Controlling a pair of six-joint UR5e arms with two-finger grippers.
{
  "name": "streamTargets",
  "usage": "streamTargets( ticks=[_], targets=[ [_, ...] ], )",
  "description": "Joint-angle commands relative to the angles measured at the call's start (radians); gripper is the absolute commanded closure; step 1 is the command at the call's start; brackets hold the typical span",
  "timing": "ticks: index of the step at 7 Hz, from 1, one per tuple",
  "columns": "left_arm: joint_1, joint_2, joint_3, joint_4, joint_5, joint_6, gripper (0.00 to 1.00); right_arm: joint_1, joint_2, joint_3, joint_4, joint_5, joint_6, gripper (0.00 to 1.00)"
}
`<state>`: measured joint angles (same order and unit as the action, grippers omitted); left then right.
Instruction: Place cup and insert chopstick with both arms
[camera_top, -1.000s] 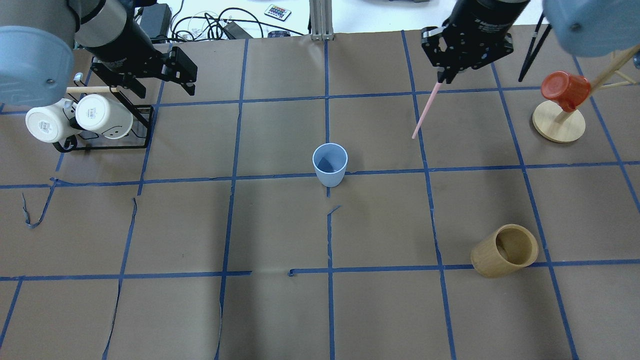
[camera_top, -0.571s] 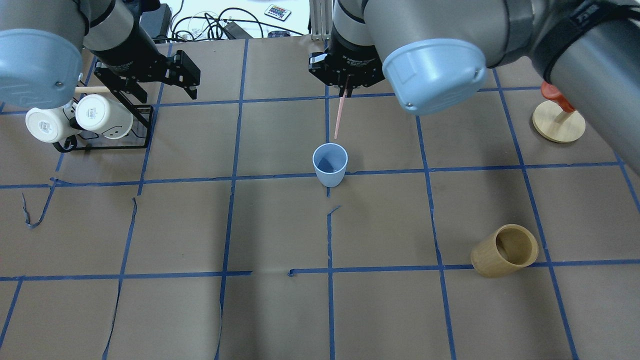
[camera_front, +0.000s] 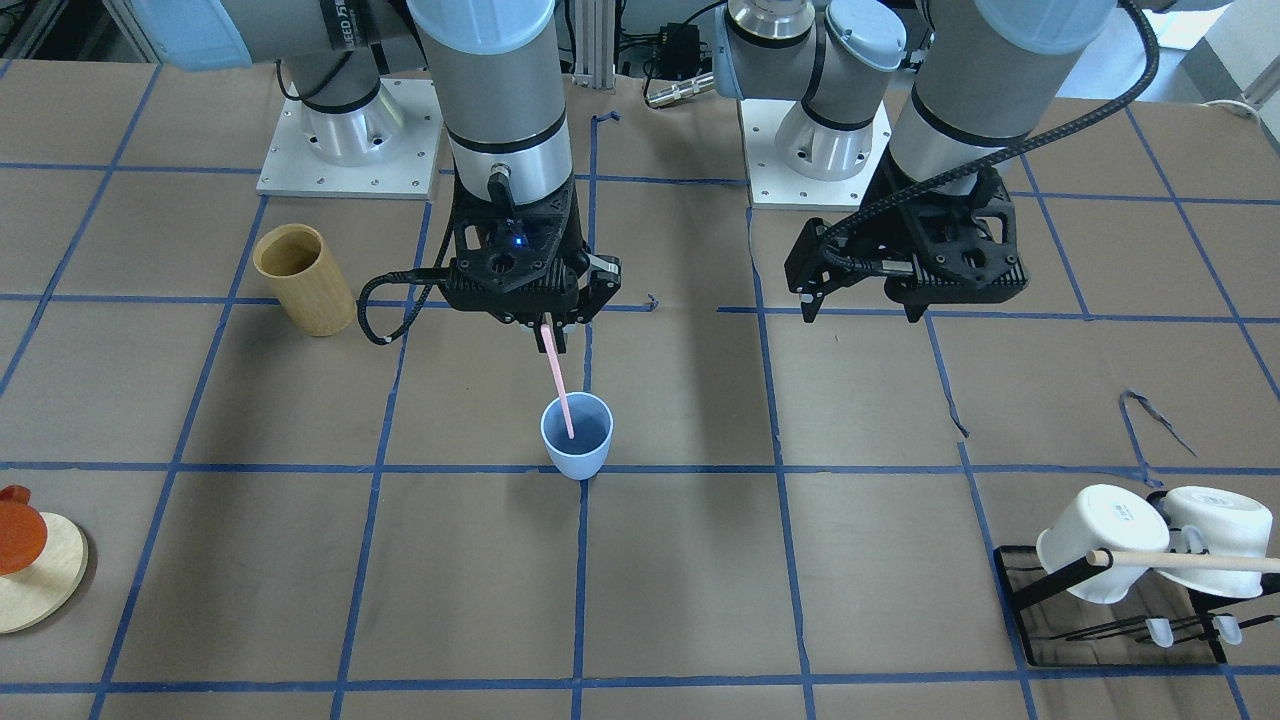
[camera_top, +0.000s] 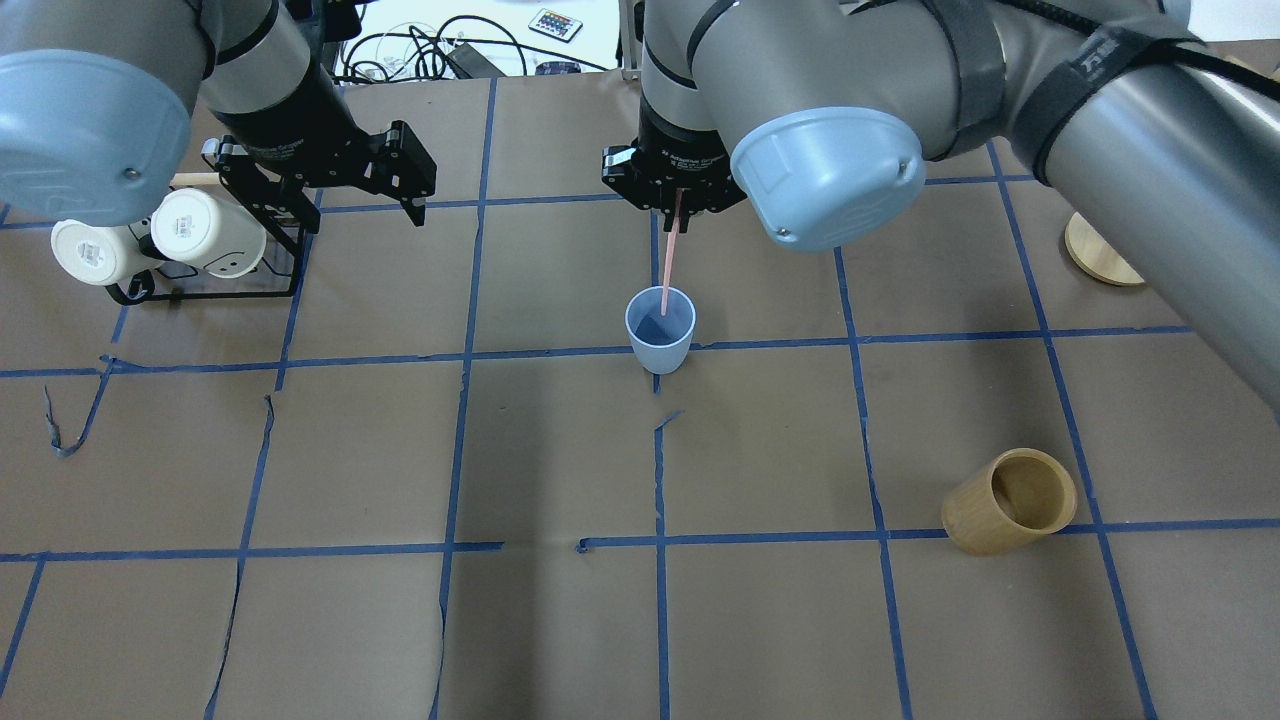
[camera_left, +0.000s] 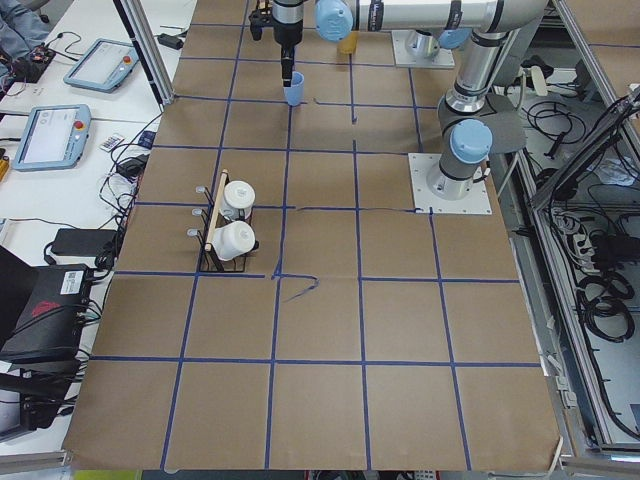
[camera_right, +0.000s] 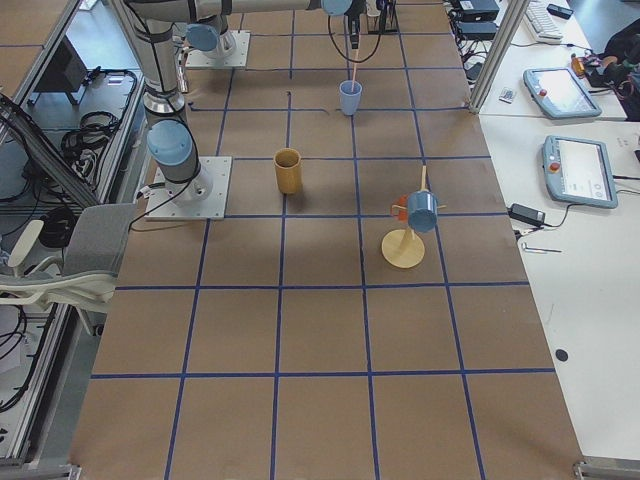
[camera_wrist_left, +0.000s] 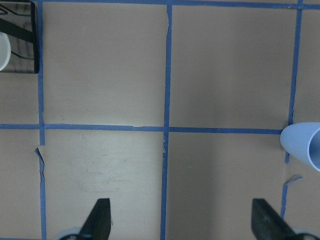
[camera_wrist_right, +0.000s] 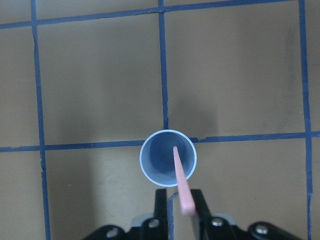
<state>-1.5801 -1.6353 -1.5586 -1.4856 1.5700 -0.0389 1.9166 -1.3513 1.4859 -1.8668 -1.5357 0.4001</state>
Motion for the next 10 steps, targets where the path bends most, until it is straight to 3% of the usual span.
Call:
streamTargets(
  ticks=[1, 4, 8, 10],
  targets=[
    [0.003, 0.008, 0.003, -0.007, -0.001, 0.002, 0.0, -0.001, -0.003, 0.002, -0.009, 0.006, 0.014, 0.0],
    [0.002, 0.006, 0.0, -0.005, 0.002, 0.005, 0.0, -0.054, -0.012, -0.088, 0.159, -0.05, 0.006, 0.0],
    [-0.009, 0.003, 0.026, -0.004, 0.005, -0.016, 0.0, -0.367, -0.051, -0.11, 0.397, -0.084, -0.19, 0.0],
    [-0.009, -0.024, 0.057, -0.004, 0.005, -0.013, 0.0, -0.436, -0.126, -0.108, 0.48, -0.133, -0.201, 0.0]
  ],
)
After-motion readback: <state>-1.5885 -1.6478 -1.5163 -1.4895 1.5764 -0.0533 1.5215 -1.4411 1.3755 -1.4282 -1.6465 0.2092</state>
